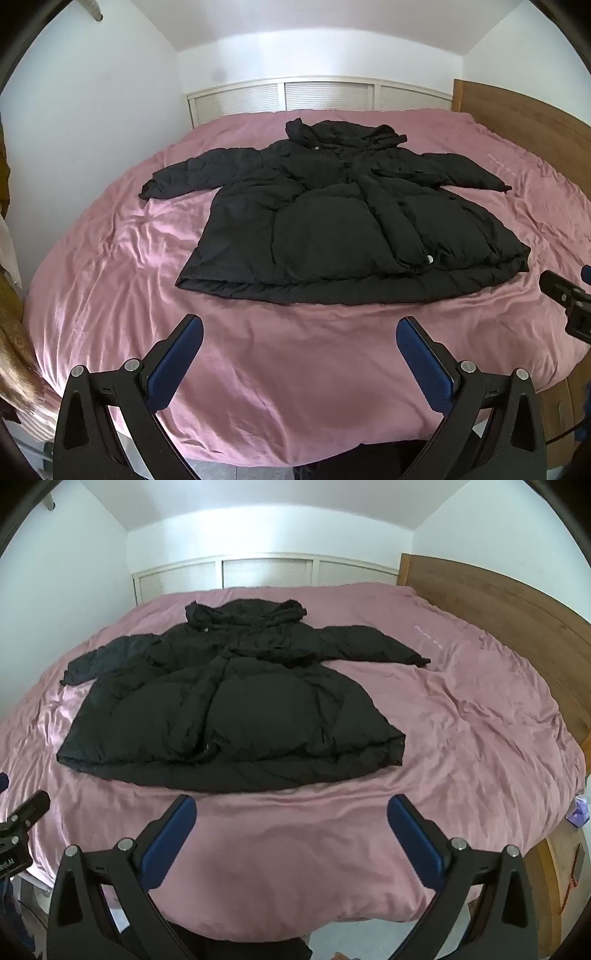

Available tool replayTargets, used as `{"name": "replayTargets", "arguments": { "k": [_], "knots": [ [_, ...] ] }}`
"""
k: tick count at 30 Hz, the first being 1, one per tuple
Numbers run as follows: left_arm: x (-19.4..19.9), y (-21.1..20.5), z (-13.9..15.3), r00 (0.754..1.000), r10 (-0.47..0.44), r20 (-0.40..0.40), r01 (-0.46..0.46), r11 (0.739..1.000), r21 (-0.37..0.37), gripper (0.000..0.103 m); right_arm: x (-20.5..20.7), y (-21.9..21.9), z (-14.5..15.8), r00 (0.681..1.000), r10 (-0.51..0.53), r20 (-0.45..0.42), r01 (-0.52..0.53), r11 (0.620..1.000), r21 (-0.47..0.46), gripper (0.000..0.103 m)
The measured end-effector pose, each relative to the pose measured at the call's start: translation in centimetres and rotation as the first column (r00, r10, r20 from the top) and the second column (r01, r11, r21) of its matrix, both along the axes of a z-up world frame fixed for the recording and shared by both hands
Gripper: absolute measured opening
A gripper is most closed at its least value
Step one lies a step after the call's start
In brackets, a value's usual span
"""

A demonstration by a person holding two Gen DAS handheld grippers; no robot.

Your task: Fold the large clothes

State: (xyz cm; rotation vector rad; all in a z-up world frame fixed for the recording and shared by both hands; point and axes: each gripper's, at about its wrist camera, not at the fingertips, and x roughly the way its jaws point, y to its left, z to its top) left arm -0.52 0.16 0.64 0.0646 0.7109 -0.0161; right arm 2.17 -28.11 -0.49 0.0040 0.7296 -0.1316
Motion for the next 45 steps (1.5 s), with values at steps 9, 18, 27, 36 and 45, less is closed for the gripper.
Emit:
{"name": "replayTargets", "arguments": {
  "k": [9, 18, 27, 36, 45],
  "knots": [
    [0.7, 0.6, -0.1, 1.000, 0.018, -0.025, -0.018, 1.000, -0.013, 0.102, 0.2, 0.5, 0.9, 0.998, 0.008, 0.064, -0.010, 1.000, 0.020, 0.103],
    [1.1, 0.9, -0.1, 1.000, 0.014, -0.027, -0.015, 1.000, -0.019, 0.102, 0.6, 0.6, 0.4, 0.999, 0.017, 0.042, -0.017, 1.000, 0.017, 0.103],
    [0.9, 0.6, -0.3, 1.000, 0.001, -0.024, -0.001, 1.000, -0.017, 0.102, 0.6, 0.7, -0.1, 0.999, 0.017, 0.041, -0.018, 1.000, 0.016, 0.103],
    [1.0, 0.5, -0.3, 1.000, 0.002, -0.031, -0.002, 1.000, -0.018, 0.102, 0.4, 0.5, -0.7, 0.999, 0.022, 0.030, -0.023, 1.000, 0.016, 0.103],
    [1.0, 0.4, -0.1, 0.999, 0.021, -0.033, -0.022, 1.000, -0.017, 0.102, 0.5, 0.6, -0.6, 1.000, 0.020, 0.023, -0.021, 1.000, 0.015, 0.103]
  ]
}}
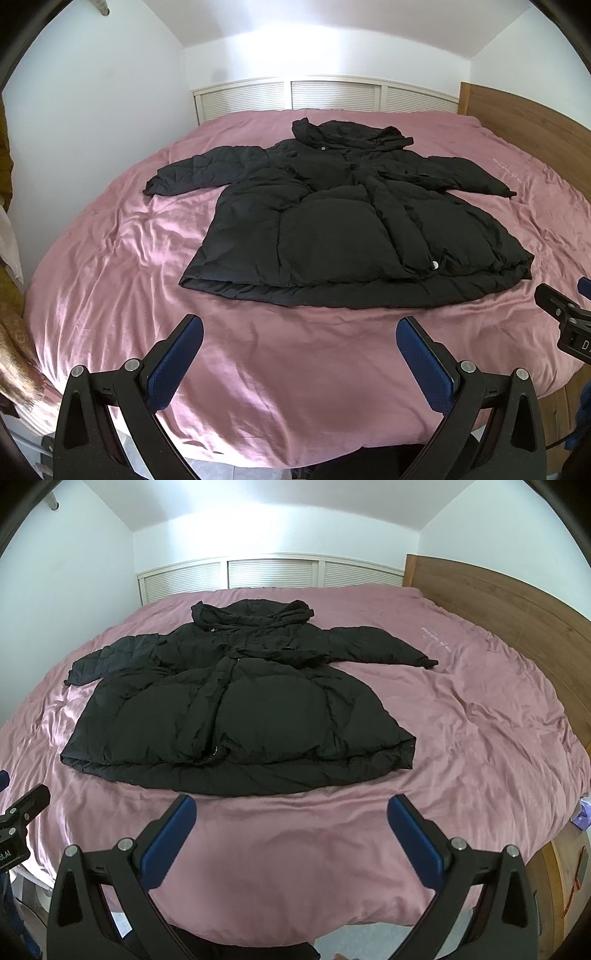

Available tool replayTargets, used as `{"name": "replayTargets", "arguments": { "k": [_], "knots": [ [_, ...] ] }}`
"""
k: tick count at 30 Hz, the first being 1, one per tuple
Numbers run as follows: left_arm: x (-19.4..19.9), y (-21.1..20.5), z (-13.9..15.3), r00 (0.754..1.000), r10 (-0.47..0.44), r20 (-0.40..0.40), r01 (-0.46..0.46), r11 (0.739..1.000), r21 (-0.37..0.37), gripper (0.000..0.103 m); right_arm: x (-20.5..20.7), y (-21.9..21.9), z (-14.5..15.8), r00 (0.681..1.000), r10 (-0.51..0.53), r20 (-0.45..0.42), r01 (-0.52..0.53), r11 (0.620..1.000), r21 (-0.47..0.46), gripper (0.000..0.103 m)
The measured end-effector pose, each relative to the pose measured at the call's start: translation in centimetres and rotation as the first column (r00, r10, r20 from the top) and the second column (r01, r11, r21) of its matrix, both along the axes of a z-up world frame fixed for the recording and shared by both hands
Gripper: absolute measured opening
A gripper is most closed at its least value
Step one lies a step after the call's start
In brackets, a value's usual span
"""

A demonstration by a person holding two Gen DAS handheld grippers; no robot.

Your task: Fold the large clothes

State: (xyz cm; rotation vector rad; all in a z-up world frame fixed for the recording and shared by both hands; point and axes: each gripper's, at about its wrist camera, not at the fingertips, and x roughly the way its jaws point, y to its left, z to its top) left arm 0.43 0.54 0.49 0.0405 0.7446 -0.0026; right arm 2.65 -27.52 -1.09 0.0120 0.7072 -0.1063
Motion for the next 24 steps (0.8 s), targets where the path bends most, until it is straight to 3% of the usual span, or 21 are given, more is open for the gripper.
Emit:
{"name": "replayTargets", "arguments": {
  "k": [24],
  "knots": [
    [-1.0, 0.6, 1.0, 1.000, 0.001, 0.027, -0.001, 1.000, 0.003, 0.102, -1.0, 0.0, 0.6, 1.000, 0.001, 0.014, -0.001, 1.000, -0.014, 0.103]
  ]
}}
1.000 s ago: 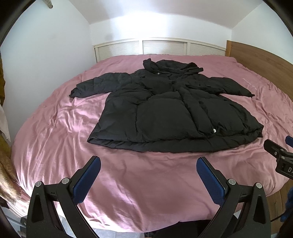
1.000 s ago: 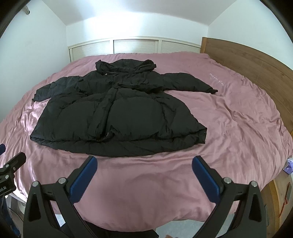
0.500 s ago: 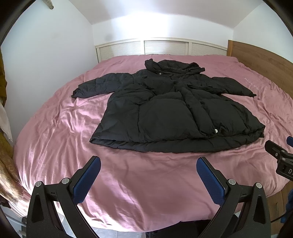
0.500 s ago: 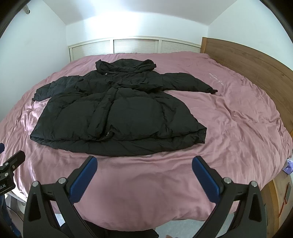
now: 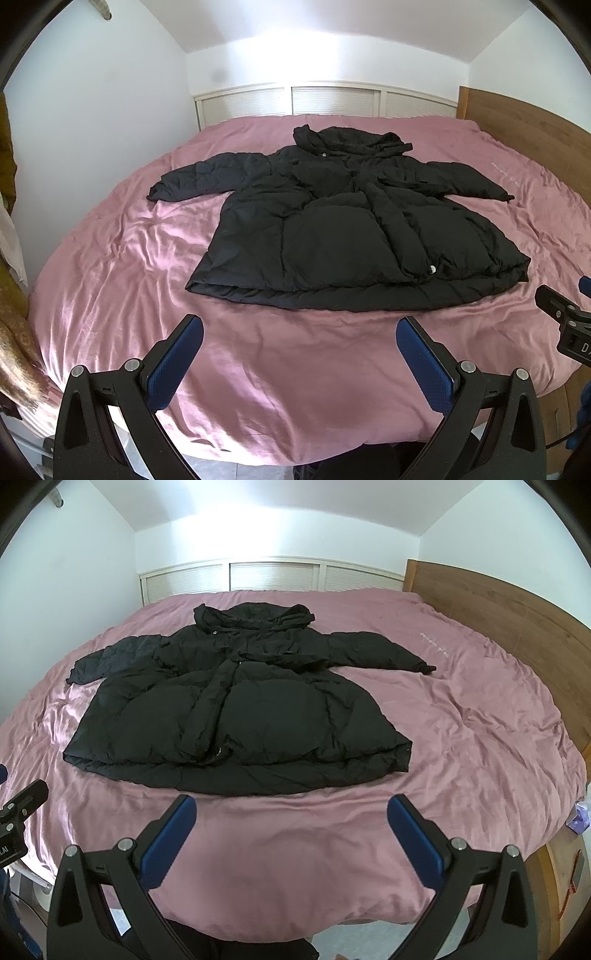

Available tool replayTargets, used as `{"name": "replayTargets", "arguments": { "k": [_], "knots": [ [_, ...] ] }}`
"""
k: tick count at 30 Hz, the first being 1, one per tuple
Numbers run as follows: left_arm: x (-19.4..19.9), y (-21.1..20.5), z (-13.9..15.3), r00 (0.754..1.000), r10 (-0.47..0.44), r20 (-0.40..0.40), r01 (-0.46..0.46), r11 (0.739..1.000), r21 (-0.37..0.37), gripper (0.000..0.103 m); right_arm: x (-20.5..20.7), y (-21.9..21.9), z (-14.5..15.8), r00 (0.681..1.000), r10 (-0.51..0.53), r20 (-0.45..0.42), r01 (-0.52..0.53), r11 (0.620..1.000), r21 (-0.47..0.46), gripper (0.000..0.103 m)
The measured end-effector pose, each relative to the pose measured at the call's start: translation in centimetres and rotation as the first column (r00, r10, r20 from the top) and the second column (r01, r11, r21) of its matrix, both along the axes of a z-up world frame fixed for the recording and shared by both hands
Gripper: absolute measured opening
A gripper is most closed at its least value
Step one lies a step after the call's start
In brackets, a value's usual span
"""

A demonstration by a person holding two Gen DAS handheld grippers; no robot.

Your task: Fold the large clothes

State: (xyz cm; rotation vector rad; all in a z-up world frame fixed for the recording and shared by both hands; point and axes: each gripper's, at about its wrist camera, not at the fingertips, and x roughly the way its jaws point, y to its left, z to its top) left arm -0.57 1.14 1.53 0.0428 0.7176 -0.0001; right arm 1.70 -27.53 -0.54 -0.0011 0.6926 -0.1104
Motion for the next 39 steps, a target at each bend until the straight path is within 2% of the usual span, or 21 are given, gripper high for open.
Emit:
{"name": "replayTargets", "arguments": {
  "k": [16, 21, 26, 32, 35, 39],
  "knots": [
    [-1.0, 1.1, 1.7, 0.999, -0.043, 0.015, 0.043, 0.999, -0.013, 0.102, -2.0, -0.3, 3.4, 0.999, -0.005, 0.040, 0.005, 1.000, 0.003, 0.103],
    [0.0, 2.1, 3.1, 0.999, -0.014, 0.039, 0.014, 1.000, -0.024, 0.102, -1.7, -1.8, 4.6, 0.997, -0.027, 0.069, 0.026, 1.000, 0.008, 0.103],
    [1.6, 2.9, 4.4, 0.997, 0.032, 0.064, -0.031, 0.999, -0.007, 0.102, -0.2, -4.4, 6.1, 0.991, -0.074, 0.116, 0.071, 0.997, 0.026, 0.103],
    [4.8, 3.0, 4.7, 0.998, 0.023, 0.064, -0.023, 1.000, 0.006, 0.102, 2.9, -8.3, 6.1, 0.985, -0.108, 0.131, 0.100, 0.993, 0.068, 0.103],
    [7.4, 3.0, 4.7, 0.997, 0.032, 0.073, -0.032, 0.999, -0.002, 0.102, 5.3, -10.7, 5.4, 0.986, -0.117, 0.119, 0.104, 0.988, 0.112, 0.103],
    [12.8, 2.6, 4.5, 0.993, 0.074, 0.096, -0.071, 0.997, -0.040, 0.102, 11.0, -14.5, 4.3, 0.992, -0.114, 0.061, 0.100, 0.974, 0.205, 0.103]
  ]
}}
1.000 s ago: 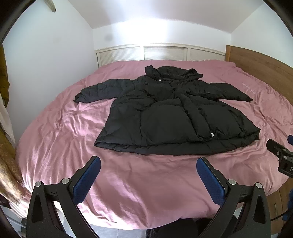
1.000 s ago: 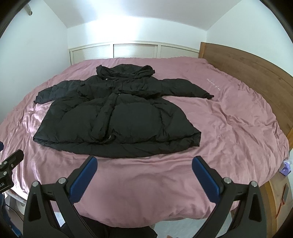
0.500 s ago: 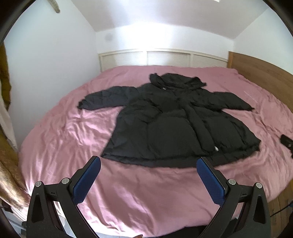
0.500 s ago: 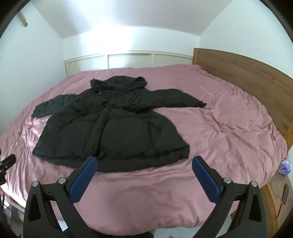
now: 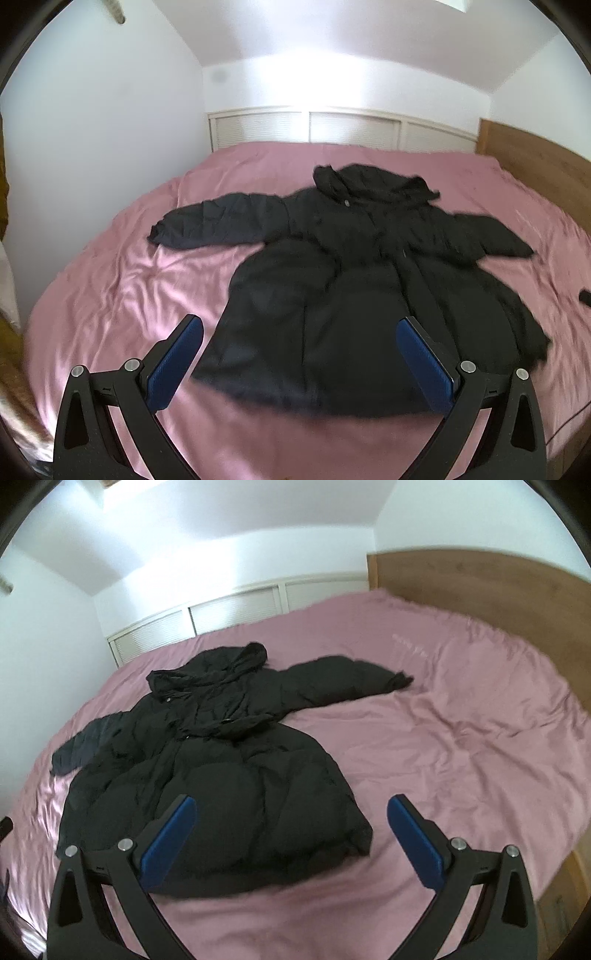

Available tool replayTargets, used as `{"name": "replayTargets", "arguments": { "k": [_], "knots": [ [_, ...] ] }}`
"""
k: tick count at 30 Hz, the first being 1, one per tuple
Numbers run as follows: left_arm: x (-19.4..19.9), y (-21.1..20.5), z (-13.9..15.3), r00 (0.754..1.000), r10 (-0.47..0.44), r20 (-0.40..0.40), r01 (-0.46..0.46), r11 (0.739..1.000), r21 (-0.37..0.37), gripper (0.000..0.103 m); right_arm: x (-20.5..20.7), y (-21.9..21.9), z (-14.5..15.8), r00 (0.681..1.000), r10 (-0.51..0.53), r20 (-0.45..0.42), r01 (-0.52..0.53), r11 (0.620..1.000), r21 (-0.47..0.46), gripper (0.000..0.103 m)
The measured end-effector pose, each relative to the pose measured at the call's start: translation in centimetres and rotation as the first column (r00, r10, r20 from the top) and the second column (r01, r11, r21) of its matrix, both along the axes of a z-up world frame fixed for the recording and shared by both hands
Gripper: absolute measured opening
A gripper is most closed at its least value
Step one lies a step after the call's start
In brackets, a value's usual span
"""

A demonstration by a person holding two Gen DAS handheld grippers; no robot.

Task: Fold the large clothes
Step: 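Grasp the jacket sleeve cuff with the right gripper and lift it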

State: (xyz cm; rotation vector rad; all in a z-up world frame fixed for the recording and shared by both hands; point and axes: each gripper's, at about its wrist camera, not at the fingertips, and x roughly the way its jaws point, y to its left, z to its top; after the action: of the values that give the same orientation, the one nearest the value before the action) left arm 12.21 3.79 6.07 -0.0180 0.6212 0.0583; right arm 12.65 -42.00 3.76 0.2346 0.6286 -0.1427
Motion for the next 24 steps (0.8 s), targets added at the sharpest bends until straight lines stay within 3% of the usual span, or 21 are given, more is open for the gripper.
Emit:
{"name": "replayTargets", "arguments": {
  "k": [5, 9, 16, 20, 24],
  "knots": [
    [8.7, -1.9, -0.7, 1.000, 0.001, -0.010, -0.001, 0.999, 0.034, 0.102, 9.4, -4.1, -1.6, 0.999, 0.014, -0.033, -0.013, 0.999, 0.029, 0.103],
    [14.0, -3.5, -0.2, 1.000, 0.029, 0.007, -0.029, 0.999, 0.034, 0.102, 16.7, -7.7, -3.5, 0.998, -0.015, -0.060, 0.021, 0.993, 0.113, 0.103],
    [19.6, -3.7, 1.9, 0.980, 0.102, -0.169, -0.104, 0.995, -0.003, 0.102, 25.5, -12.8, -5.4, 0.985, -0.022, -0.171, 0.060, 0.974, 0.218, 0.103],
    [21.0, -3.4, 3.9, 0.957, 0.149, -0.249, -0.155, 0.988, -0.005, 0.102, 28.4, -17.8, -6.6, 0.978, -0.054, -0.202, 0.126, 0.922, 0.365, 0.103],
    [21.4, -3.0, 6.6, 0.931, 0.214, -0.295, -0.217, 0.976, 0.023, 0.102, 31.5, -22.8, -8.3, 0.970, -0.082, -0.230, 0.192, 0.837, 0.512, 0.103]
  ]
}}
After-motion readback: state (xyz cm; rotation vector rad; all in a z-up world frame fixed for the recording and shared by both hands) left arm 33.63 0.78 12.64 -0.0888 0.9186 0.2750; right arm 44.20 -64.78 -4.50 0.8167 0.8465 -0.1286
